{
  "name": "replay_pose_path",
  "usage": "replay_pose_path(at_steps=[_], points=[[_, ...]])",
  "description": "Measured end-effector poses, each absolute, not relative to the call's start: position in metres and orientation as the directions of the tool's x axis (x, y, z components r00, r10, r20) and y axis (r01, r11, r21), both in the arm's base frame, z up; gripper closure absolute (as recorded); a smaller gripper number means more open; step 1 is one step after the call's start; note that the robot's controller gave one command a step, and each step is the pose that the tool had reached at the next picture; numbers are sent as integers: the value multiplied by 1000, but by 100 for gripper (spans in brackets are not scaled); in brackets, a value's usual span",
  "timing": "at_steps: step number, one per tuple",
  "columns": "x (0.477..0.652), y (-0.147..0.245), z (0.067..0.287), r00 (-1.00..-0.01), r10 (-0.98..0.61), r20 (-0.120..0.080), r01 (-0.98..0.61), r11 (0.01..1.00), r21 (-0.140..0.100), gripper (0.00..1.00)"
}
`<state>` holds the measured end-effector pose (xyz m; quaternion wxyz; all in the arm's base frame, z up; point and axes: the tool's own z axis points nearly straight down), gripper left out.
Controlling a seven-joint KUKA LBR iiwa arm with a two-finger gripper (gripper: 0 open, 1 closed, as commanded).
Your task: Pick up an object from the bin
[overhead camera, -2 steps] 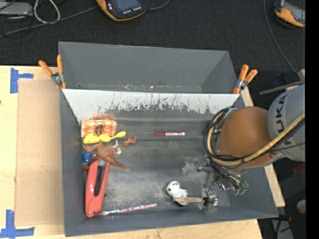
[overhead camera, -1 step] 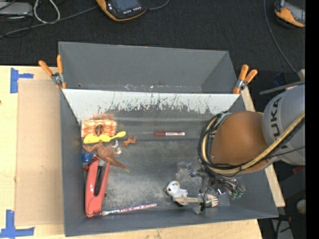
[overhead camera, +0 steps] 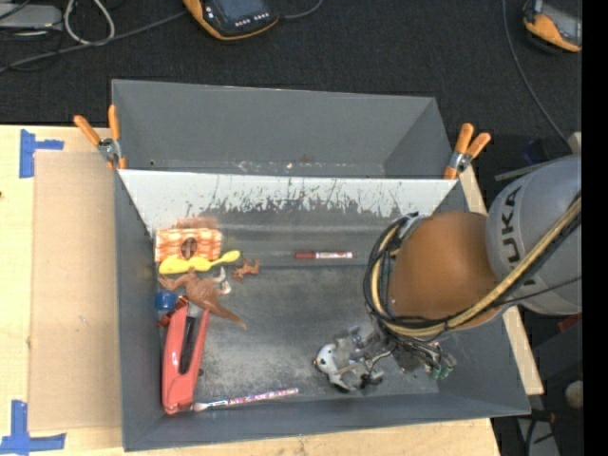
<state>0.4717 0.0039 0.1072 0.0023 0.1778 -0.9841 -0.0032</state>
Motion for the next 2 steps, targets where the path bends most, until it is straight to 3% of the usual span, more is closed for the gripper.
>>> replay_pose_path(at_steps=[1, 2], points=[[472, 4, 107, -937, -349, 3, -349, 937, 7, 100], [472, 7, 190, -935, -354, 7, -354, 935, 9, 100]])
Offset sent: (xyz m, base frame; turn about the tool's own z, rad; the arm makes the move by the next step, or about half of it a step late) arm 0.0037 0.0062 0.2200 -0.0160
